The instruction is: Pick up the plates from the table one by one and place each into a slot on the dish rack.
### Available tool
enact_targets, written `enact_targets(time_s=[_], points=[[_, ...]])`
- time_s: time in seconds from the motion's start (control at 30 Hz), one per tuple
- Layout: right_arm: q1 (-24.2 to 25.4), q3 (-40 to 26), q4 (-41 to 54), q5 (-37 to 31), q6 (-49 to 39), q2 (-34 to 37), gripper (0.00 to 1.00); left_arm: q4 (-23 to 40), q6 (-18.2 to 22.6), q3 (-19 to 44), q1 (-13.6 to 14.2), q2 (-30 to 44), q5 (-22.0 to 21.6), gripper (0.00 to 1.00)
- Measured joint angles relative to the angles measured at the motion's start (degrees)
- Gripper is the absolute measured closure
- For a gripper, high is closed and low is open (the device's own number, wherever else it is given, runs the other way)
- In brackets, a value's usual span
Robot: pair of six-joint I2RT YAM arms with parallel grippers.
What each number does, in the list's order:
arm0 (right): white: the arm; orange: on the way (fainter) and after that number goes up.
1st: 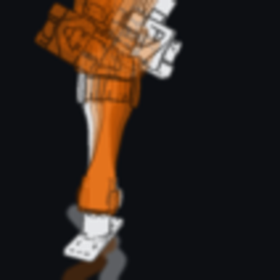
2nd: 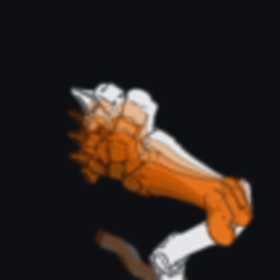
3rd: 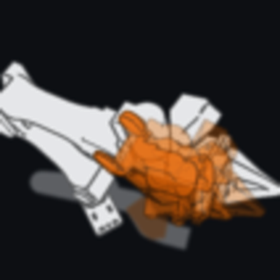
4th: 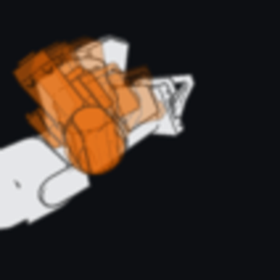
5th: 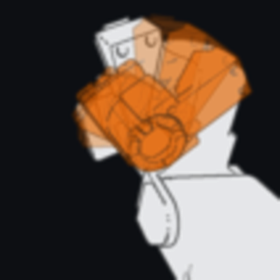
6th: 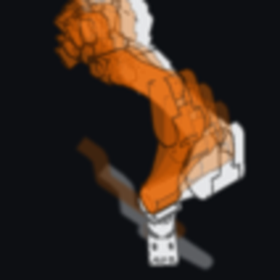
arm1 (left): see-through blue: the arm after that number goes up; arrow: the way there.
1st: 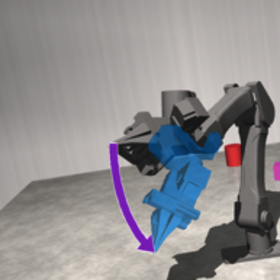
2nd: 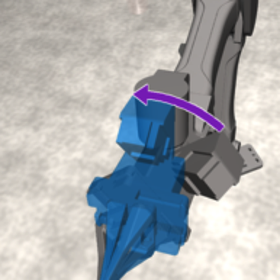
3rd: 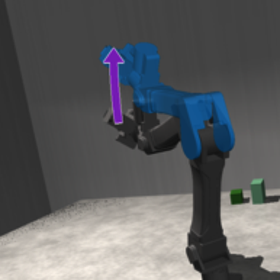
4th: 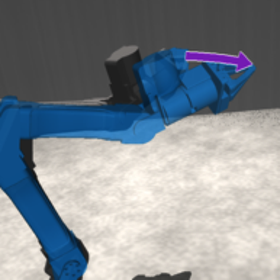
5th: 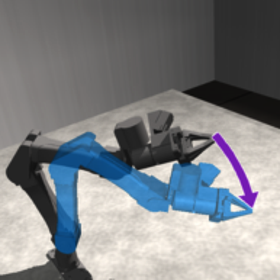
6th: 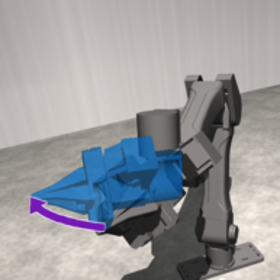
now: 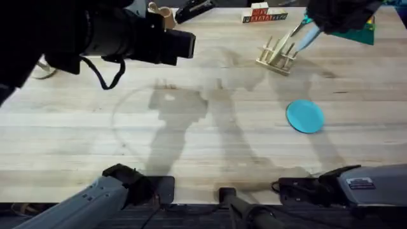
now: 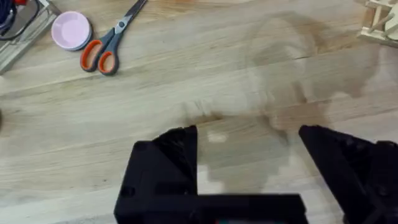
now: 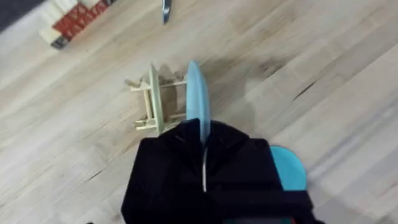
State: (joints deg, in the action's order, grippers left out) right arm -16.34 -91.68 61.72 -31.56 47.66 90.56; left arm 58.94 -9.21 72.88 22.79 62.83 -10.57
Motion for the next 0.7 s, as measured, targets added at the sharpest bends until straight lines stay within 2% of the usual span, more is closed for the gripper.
enact_targets(time_s=[0.37, 0.7], points=[[0.7, 0.0, -4.9, 3.4, -2.6, 6.0, 0.972, 0.0, 0.0, 0.0, 0.0, 0.0, 0.0, 0.007], [1.7, 0.0, -7.6, 4.6, -2.8, 8.7, 0.972, 0.0, 0.0, 0.0, 0.0, 0.0, 0.0, 0.007]])
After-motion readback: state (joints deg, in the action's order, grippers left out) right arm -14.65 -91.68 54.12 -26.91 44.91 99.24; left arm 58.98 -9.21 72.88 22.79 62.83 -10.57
